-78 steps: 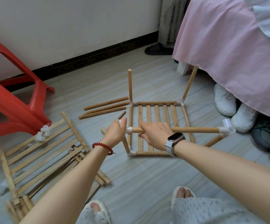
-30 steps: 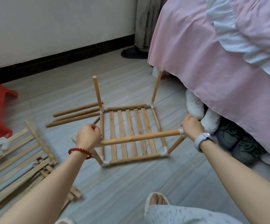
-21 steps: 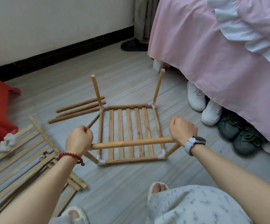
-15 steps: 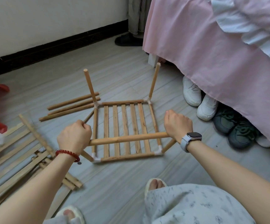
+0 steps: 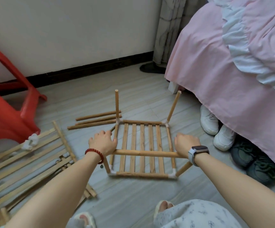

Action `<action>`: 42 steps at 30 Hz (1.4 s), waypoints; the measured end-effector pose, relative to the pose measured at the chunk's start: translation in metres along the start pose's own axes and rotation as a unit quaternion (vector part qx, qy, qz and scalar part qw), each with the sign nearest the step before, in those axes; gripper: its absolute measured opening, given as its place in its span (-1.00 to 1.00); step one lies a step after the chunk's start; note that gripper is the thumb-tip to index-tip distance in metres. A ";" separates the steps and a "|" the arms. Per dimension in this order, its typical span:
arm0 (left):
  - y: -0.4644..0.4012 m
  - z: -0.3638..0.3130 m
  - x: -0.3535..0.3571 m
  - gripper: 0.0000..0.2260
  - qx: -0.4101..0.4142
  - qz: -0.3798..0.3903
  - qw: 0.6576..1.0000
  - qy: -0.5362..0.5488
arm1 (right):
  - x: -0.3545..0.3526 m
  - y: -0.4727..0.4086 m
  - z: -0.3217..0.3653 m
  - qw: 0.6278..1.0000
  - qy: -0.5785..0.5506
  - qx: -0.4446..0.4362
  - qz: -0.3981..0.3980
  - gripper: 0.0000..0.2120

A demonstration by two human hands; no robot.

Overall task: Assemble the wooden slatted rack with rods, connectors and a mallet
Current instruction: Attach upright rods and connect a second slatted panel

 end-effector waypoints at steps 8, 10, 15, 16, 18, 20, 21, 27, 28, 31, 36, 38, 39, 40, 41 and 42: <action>0.006 0.071 -0.105 -0.73 0.039 -0.057 0.987 0.145 | -0.022 0.005 0.182 0.957 -0.149 -0.231 0.096 -0.72; 0.017 0.128 -0.120 -0.75 -0.022 -0.106 0.977 0.185 | -0.034 0.011 0.237 0.937 -0.195 -0.279 0.077 -0.72; 0.049 0.259 -0.086 -0.79 -0.151 -0.125 0.954 0.226 | -0.022 0.026 0.358 0.906 -0.208 -0.363 0.067 -0.69; 0.052 0.284 -0.071 -0.80 -0.172 -0.115 0.951 0.230 | -0.010 0.026 0.382 0.902 -0.205 -0.371 0.079 -0.69; 0.053 0.324 -0.038 -0.81 -0.206 -0.096 0.944 0.239 | 0.018 0.022 0.419 0.899 -0.198 -0.376 0.107 -0.69; 0.052 0.346 -0.009 -0.80 -0.232 -0.071 0.938 0.247 | 0.041 0.015 0.437 0.902 -0.186 -0.368 0.130 -0.69; 0.047 0.364 0.011 -0.80 -0.249 -0.058 0.933 0.255 | 0.061 0.006 0.453 0.902 -0.180 -0.363 0.145 -0.69; -0.005 0.423 0.088 -0.71 -0.288 -0.034 0.923 0.254 | 0.147 -0.066 0.528 0.918 -0.145 -0.334 0.158 -0.66; -0.014 0.428 0.096 -0.67 -0.285 -0.034 0.927 0.241 | 0.158 -0.075 0.542 0.918 -0.142 -0.334 0.158 -0.64; -0.036 0.435 0.112 -0.57 -0.269 -0.036 0.949 0.162 | 0.189 -0.098 0.580 0.920 -0.147 -0.330 0.151 -0.60; -0.053 0.447 0.160 -0.41 -0.267 0.001 0.961 0.066 | 0.232 -0.114 0.638 0.913 -0.165 -0.345 0.145 -0.47; -0.056 0.450 0.171 -0.37 -0.270 -0.011 0.962 0.049 | 0.241 -0.123 0.654 0.911 -0.187 -0.336 0.148 -0.47; -0.056 0.451 0.174 -0.37 -0.272 -0.022 0.961 0.049 | 0.245 -0.127 0.660 0.911 -0.194 -0.331 0.148 -0.51; -0.057 0.453 0.177 -0.36 -0.274 -0.029 0.960 0.050 | 0.250 -0.131 0.664 0.911 -0.196 -0.331 0.147 -0.58; -0.056 0.455 0.179 -0.35 -0.276 -0.029 0.959 0.049 | 0.253 -0.132 0.665 0.913 -0.191 -0.331 0.145 -0.65; -0.055 0.456 0.183 -0.32 -0.279 -0.021 0.959 0.050 | 0.256 -0.132 0.664 0.914 -0.188 -0.329 0.146 -0.71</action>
Point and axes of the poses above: each hand's wrist, its own y-axis away from the middle knuckle, its own x-axis out of the palm, z = x × y, the point moved 10 cm from there along -y, towards the middle knuckle, and after that the axes turned 9 degrees about -y, right-handed, at the moved point
